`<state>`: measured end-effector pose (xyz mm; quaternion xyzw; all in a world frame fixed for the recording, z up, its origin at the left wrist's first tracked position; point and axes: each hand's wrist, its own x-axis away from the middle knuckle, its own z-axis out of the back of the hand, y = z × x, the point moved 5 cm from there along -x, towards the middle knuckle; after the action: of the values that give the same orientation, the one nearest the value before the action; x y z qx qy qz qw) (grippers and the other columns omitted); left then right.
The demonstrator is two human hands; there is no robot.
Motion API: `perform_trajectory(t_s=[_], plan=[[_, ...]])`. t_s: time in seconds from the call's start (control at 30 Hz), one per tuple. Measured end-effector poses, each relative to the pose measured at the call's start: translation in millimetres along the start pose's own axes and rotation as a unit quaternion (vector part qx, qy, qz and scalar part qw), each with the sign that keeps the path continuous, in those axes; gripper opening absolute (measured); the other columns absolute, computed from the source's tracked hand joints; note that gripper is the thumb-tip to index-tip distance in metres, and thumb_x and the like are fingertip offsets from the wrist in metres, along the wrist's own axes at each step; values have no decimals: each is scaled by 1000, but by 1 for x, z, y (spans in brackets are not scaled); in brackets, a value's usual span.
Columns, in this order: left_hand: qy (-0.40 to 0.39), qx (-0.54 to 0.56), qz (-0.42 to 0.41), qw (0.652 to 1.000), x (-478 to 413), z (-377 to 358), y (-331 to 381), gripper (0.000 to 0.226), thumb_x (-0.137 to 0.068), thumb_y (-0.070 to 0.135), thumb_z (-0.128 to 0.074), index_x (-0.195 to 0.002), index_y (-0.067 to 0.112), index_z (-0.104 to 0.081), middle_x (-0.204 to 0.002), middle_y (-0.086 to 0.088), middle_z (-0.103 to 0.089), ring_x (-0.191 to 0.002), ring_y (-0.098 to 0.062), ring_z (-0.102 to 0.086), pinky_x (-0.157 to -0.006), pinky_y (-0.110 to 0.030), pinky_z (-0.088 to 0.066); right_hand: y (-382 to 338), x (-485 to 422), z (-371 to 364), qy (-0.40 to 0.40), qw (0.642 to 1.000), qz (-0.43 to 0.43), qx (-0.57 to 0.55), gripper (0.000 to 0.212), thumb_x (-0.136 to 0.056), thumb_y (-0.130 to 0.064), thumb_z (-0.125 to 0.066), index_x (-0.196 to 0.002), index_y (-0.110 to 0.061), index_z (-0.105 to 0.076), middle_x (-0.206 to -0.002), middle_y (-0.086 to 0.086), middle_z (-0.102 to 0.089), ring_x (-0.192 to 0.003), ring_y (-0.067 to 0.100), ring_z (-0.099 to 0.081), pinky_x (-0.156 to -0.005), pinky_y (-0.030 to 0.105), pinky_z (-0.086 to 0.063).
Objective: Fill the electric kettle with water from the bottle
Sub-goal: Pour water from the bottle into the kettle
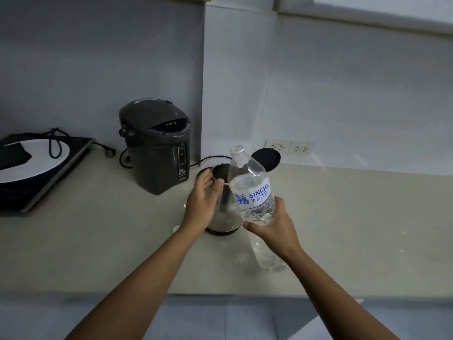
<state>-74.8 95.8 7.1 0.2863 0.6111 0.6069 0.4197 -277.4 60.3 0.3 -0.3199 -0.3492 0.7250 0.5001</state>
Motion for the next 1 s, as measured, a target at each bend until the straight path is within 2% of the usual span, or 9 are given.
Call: perform_trajectory(t_s=[0.07, 0.1, 0.2, 0.27, 0.37, 0.47, 0.67, 1.0], plan=[[86, -10, 26, 996, -4, 8, -19, 65, -90, 42, -59, -144, 16, -36, -148, -4, -45, -134, -15, -44, -103, -23, -33, 4, -2, 8, -16, 999, -10, 28, 72, -64, -33, -89, -114, -34, -37, -98, -20, -61, -85, -2, -62, -63, 14, -44], [103, -19, 42, 994, -7, 10, -28, 69, -88, 42, -62, -145, 16, -34, -149, -4, -43, -137, -16, -41, -106, -25, -32, 6, -3, 11, -23, 999, -15, 41, 73, -64, -33, -89, -114, -35, -37, -98, -19, -62, -84, -1, -62, -63, 15, -45], [68, -58, 92, 992, -19, 5, -53, 93, -78, 48, -72, -151, 19, -21, -157, -3, -31, -144, -19, -29, -114, -33, -27, 15, -9, 18, -38, 995, -36, 86, 74, -63, -34, -88, -118, -35, -38, -103, -9, -65, -87, 14, -64, -67, 27, -47], [22, -60, 110, 992, -27, -3, -61, 104, -74, 43, -78, -153, 19, -14, -157, -3, -29, -144, -20, -29, -110, -29, -25, 19, -13, 22, -45, 991, -49, 119, 81, -61, -37, -87, -126, -31, -39, -106, -6, -66, -91, 20, -63, -71, 34, -49], [-3, -45, 107, 993, -38, -11, -68, 115, -70, 32, -84, -153, 16, -6, -151, -5, -37, -140, -21, -36, -106, -25, -28, 21, -15, 28, -50, 983, -59, 167, 86, -61, -40, -85, -131, -31, -36, -106, -6, -65, -92, 23, -62, -76, 40, -54], [-8, -57, 106, 993, -43, -11, -74, 123, -65, 31, -87, -153, 20, -1, -153, -5, -34, -141, -21, -35, -110, -30, -29, 21, -18, 34, -57, 974, -73, 205, 90, -58, -43, -82, -133, -34, -33, -104, -4, -64, -93, 24, -61, -76, 41, -54], [29, -104, 95, 990, -42, -12, -82, 125, -54, 42, -90, -151, 23, -14, -152, -3, -37, -139, -22, -37, -113, -38, -34, 15, -26, 42, -75, 953, -86, 282, 102, -56, -48, -81, -141, -41, -26, -108, 3, -65, -101, 29, -59, -84, 43, -53], [71, -163, 74, 981, -33, -18, -79, 128, -50, 54, -87, -150, 24, -14, -146, -8, -38, -134, -27, -40, -106, -43, -41, 6, -29, 56, -87, 912, -88, 392, 101, -63, -46, -80, -144, -43, -21, -110, 3, -65, -105, 29, -57, -83, 39, -51]])
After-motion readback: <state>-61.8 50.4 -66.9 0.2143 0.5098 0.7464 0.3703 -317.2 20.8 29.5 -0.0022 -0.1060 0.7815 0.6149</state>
